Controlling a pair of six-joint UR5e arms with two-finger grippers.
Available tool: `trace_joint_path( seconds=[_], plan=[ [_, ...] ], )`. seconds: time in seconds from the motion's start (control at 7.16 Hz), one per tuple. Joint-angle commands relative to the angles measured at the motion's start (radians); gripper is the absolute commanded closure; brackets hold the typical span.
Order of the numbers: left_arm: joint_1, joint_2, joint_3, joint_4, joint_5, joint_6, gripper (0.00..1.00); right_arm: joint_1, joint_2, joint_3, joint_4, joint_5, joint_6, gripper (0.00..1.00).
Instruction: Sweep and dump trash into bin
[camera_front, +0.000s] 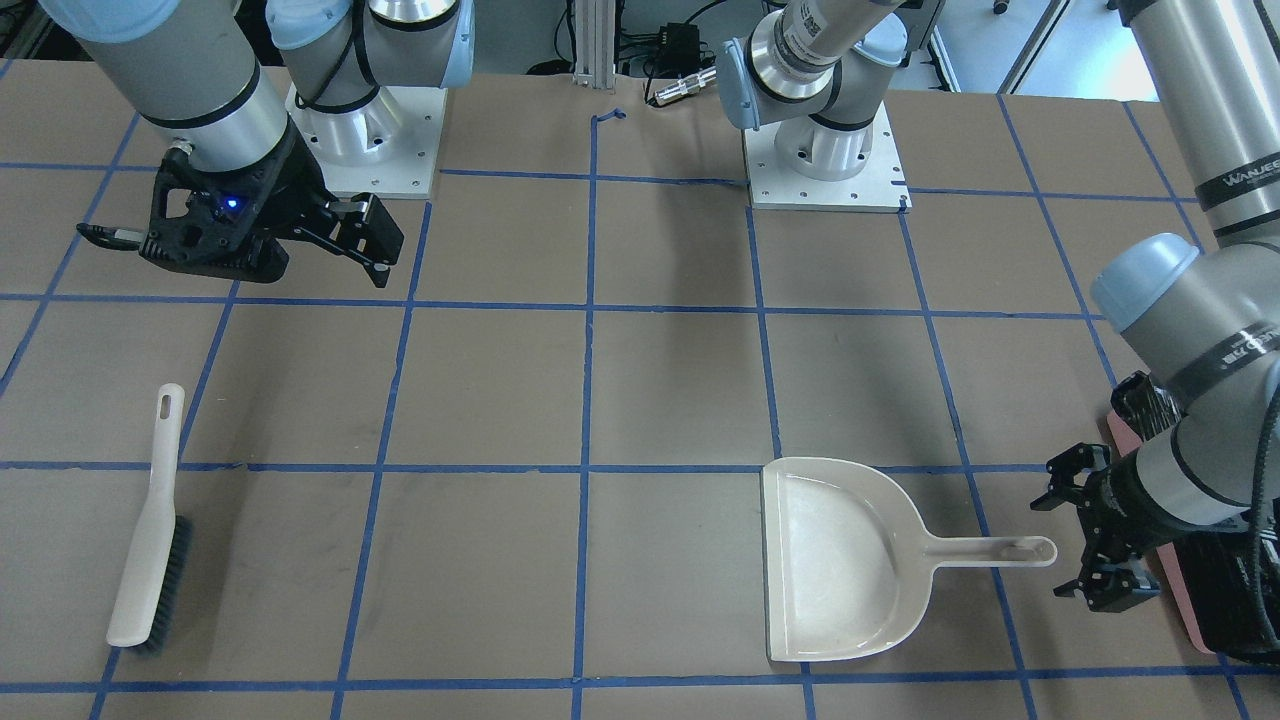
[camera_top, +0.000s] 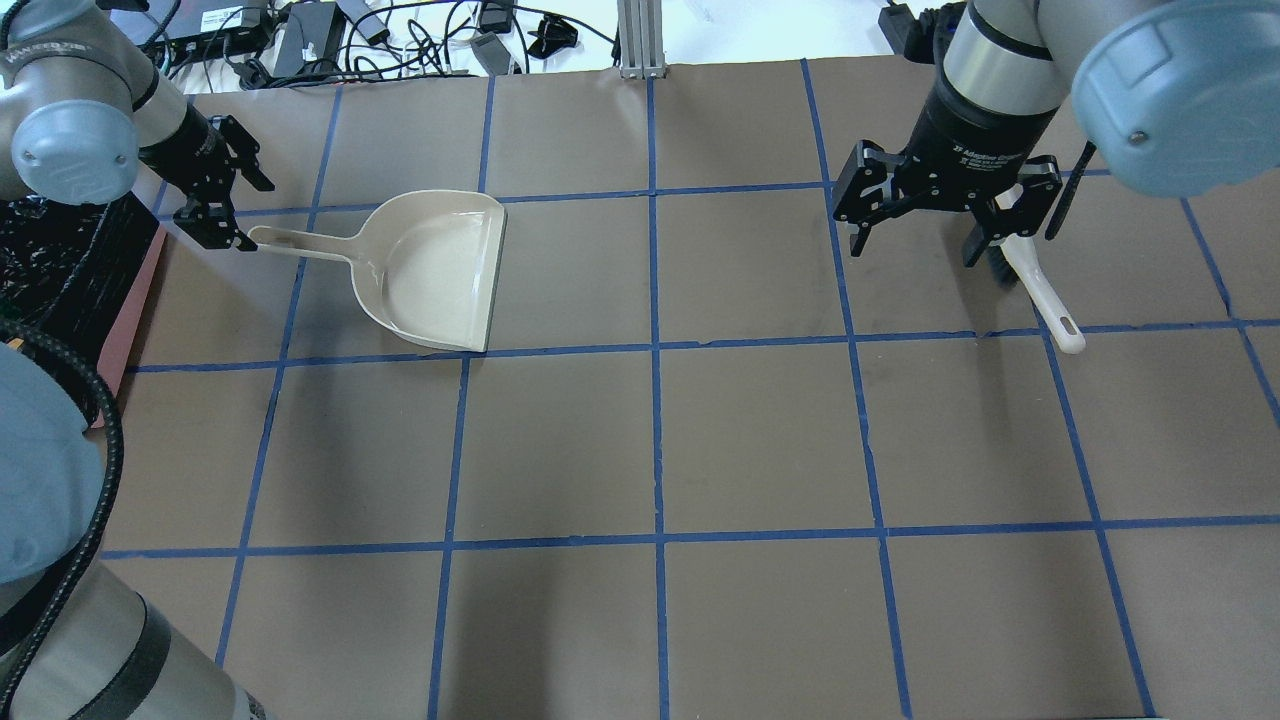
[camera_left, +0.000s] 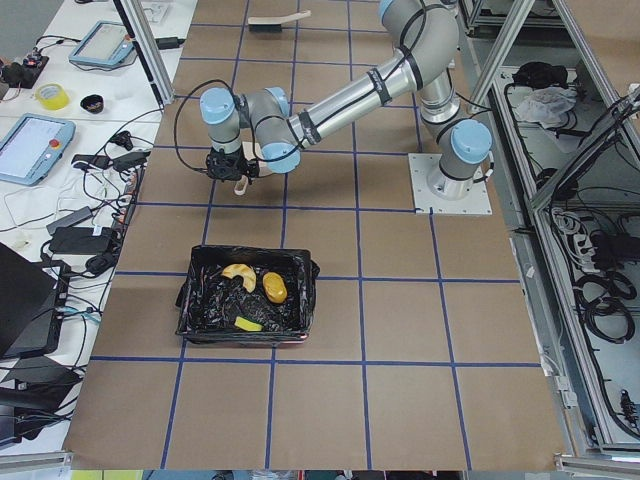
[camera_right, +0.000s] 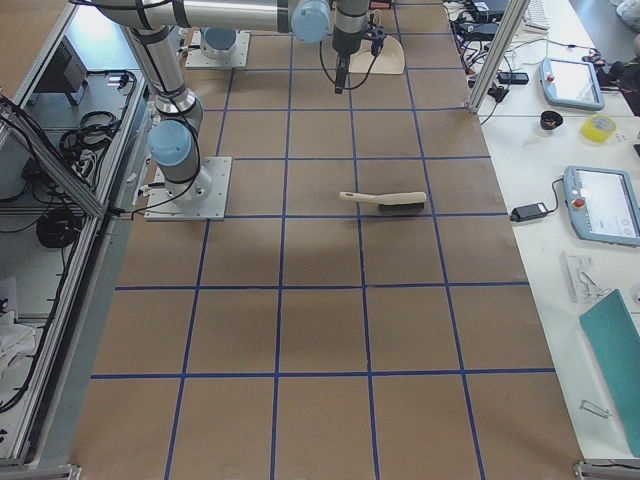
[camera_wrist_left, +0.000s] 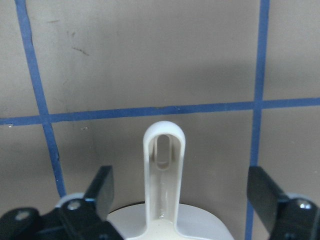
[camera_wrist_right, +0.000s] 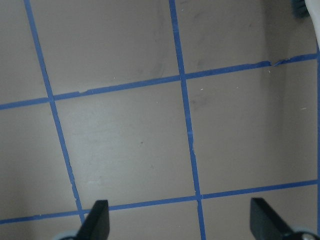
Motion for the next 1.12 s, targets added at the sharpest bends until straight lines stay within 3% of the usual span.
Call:
trace_joint_path(
  seconds=[0.0, 0.42, 0.7, 0.98],
  plan=[
    [0.002, 0.036, 0.071, 0.018, 0.013, 0.021, 0.00, 0.006, 0.001, 0.000, -0.085, -0.002, 0.017, 0.00],
    [-0.010, 0.175, 0.019, -0.015, 0.022, 0.363, 0.00, 0.006, -0.002, 0.027, -0.080, -0.051, 0.020, 0.00],
    [-0.031, 0.279, -0.050, -0.036, 0.030, 0.575, 0.00, 0.006, -0.002, 0.027, -0.084, -0.048, 0.029, 0.00],
    [-0.074, 0.352, -0.057, -0.047, 0.030, 0.804, 0.00, 0.006, 0.001, 0.027, -0.085, -0.050, 0.029, 0.00]
  ],
)
